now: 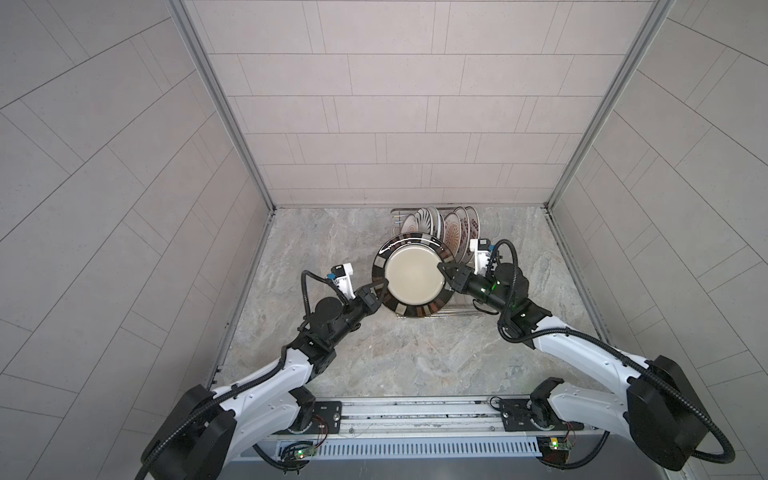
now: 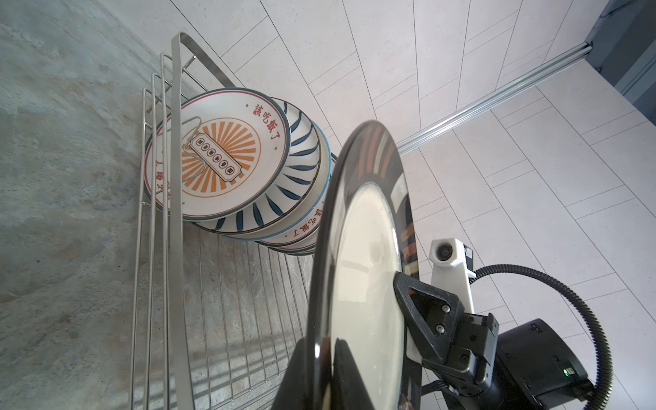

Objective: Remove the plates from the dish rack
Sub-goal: 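Grasp the plate rim with the left gripper while the right gripper releases it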

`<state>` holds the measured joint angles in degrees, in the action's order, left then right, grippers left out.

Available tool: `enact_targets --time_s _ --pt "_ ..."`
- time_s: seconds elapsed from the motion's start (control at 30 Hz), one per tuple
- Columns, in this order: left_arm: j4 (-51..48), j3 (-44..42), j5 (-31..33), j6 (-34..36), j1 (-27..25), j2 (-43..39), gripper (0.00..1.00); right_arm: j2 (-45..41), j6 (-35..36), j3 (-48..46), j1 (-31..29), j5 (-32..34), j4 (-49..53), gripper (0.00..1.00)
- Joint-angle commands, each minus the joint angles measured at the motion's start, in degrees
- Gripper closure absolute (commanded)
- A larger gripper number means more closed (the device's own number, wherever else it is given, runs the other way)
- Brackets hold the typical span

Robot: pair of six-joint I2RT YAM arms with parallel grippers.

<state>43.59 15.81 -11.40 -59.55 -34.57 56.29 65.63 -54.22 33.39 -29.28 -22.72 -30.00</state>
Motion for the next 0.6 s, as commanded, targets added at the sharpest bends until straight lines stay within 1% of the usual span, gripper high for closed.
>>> enact_targets --time_s 0.0,0.03,0.07,0.13,0.2,0.27,0.43,0.57 --pt "3.1 0.3 -2.2 2.8 -0.7 -2.3 1.0 -1.9 1.7 1.8 -1.1 -1.2 -1.7 0.81" --pt "3.0 0.2 -1.8 2.2 -0.7 -2.4 1.0 -2.0 1.7 1.7 -1.1 -1.3 -1.8 0.73" --pt "3.3 0.1 -2.0 1.8 -0.7 -2.3 1.0 -2.0 1.8 1.7 -1.2 -1.5 -2.1 0.71" --pt "5.3 -0.7 -2.1 0.9 -0.7 -2.2 1.0 -1.7 2.2 1.8 -1.5 -1.7 -1.7 0.62" --pt "6.3 -1.3 -1.9 0.1 -0.7 -2.6 1.0 -1.3 2.2 1.7 -1.5 -2.1 -1.8 0.59" --pt "5.2 -1.0 -1.8 0.1 -0.7 -3.0 1.0 -0.9 2.1 1.8 -1.5 -2.2 -2.0 0.56" --pt "4.2 -0.6 -1.2 -0.5 -0.7 -3.8 1.0 -1.3 3.4 1.8 -1.5 -2.1 0.2 0.34" --pt "4.0 -0.6 -0.6 -1.6 -0.3 -4.2 1.0 -2.3 4.7 1.8 -1.5 -1.0 2.7 0.2"
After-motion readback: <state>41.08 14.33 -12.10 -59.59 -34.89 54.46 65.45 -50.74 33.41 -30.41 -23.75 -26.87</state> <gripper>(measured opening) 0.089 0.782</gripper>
